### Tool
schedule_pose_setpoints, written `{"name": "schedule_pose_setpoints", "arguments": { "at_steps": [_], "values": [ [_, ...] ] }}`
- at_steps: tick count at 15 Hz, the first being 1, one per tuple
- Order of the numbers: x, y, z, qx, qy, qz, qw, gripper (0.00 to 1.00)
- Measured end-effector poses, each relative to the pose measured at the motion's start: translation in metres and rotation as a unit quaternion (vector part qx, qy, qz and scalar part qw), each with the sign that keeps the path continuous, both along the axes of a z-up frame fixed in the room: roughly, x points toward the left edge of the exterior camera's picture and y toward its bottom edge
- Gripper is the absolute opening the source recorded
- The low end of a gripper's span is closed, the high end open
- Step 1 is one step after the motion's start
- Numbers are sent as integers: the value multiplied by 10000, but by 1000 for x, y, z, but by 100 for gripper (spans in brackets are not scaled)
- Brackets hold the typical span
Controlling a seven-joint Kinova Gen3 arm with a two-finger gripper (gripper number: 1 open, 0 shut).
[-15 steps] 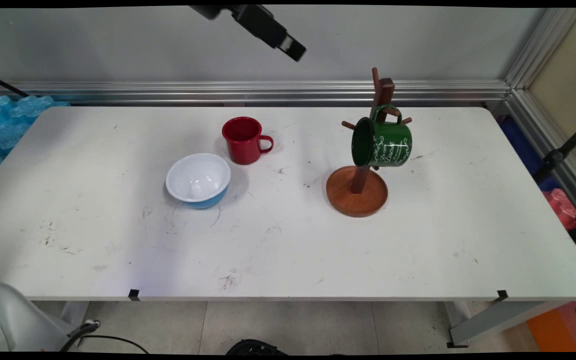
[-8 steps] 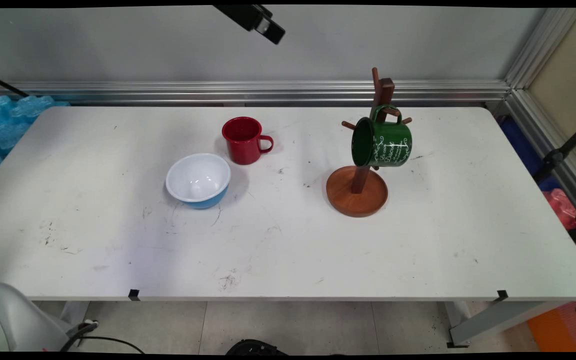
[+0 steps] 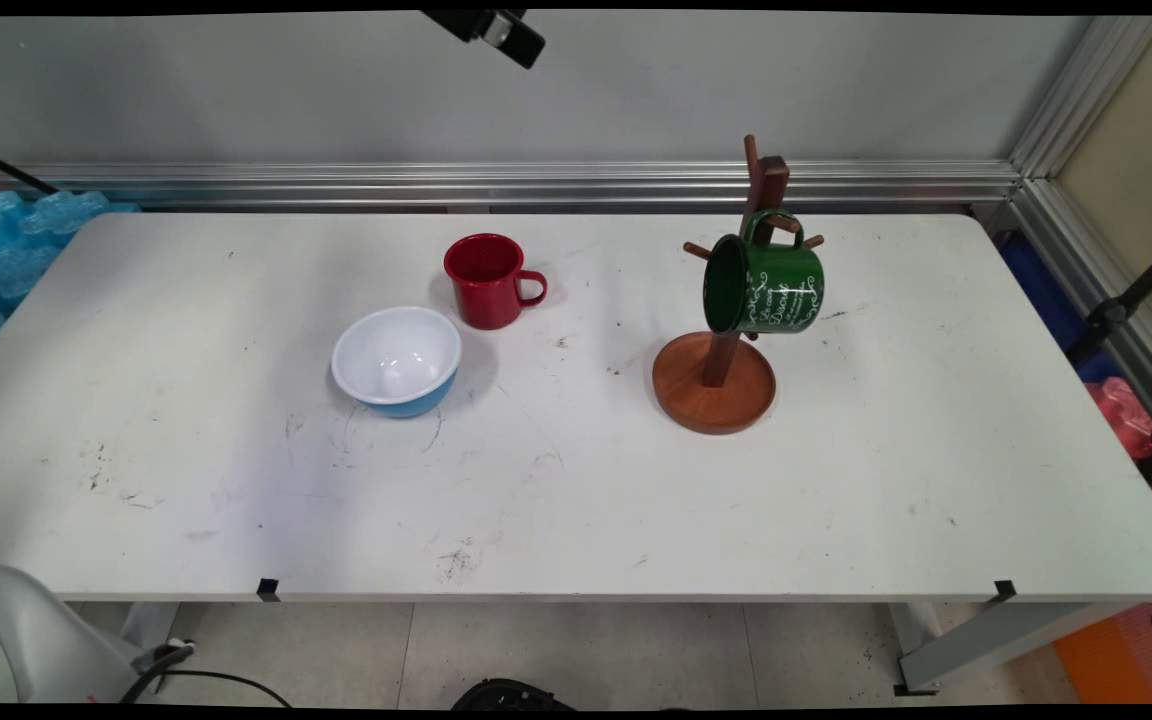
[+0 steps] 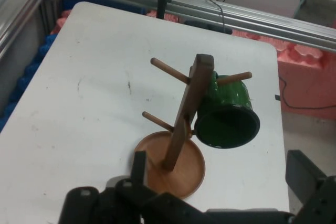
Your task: Pick up the green mug from the rack
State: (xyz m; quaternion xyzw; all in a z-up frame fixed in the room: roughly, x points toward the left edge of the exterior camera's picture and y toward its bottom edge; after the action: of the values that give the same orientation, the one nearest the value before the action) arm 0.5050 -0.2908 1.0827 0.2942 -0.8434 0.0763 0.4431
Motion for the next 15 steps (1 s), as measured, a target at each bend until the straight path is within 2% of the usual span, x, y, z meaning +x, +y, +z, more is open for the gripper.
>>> {"name": "schedule_pose_setpoints", "arguments": {
  "at_steps": [15],
  "values": [
    [12, 2, 4, -123, 48, -144, 9998, 100]
  ]
}}
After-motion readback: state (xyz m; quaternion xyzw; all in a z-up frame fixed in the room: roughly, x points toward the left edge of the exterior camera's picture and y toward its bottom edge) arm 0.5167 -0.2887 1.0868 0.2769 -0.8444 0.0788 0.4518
